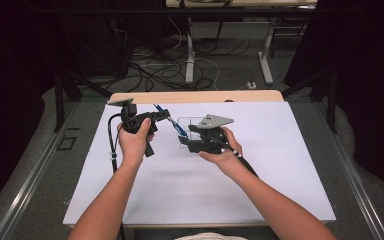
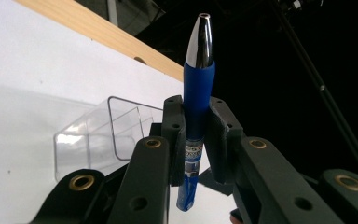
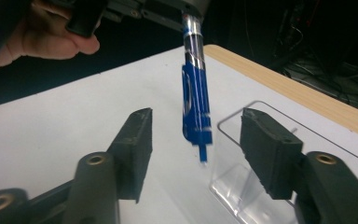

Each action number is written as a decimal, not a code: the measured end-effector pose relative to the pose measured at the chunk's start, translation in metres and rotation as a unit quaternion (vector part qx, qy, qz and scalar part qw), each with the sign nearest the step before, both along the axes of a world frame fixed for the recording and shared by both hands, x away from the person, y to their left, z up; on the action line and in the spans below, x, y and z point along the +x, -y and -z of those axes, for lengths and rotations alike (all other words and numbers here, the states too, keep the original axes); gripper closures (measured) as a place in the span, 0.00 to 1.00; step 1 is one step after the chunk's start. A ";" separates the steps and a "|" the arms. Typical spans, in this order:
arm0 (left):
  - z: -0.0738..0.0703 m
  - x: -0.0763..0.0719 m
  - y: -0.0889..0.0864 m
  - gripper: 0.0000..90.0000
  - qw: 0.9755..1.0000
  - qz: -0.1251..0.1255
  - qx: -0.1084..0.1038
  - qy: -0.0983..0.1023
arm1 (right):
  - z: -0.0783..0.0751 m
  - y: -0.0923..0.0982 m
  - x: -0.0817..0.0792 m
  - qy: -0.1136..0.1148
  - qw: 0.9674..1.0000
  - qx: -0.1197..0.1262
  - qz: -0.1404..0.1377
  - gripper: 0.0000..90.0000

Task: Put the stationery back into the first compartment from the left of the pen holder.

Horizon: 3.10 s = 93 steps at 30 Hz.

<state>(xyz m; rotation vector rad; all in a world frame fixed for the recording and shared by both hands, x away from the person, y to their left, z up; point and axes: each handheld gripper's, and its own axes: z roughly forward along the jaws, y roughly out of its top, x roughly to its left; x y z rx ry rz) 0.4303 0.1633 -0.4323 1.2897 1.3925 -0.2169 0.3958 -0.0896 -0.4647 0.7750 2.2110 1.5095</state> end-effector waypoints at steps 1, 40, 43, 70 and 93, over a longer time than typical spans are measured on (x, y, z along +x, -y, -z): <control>-0.001 0.000 0.001 0.88 1.000 0.002 0.005 0.005 | -0.001 0.003 0.000 0.001 1.000 -0.004 0.005 0.44; -0.028 0.013 0.062 0.88 0.954 -0.002 0.249 0.167 | 0.006 0.102 -0.012 -0.047 0.989 -0.034 0.134 0.01; -0.025 0.014 0.066 0.88 0.947 0.002 0.271 0.173 | 0.008 0.110 -0.011 -0.048 0.987 -0.031 0.148 0.01; -0.004 0.023 0.093 0.88 0.903 0.037 0.379 0.197 | 0.026 0.135 -0.004 -0.069 0.979 -0.034 0.190 0.01; 0.013 0.030 0.102 0.87 0.893 0.072 0.413 0.165 | 0.029 0.140 -0.001 -0.076 0.977 -0.033 0.195 0.02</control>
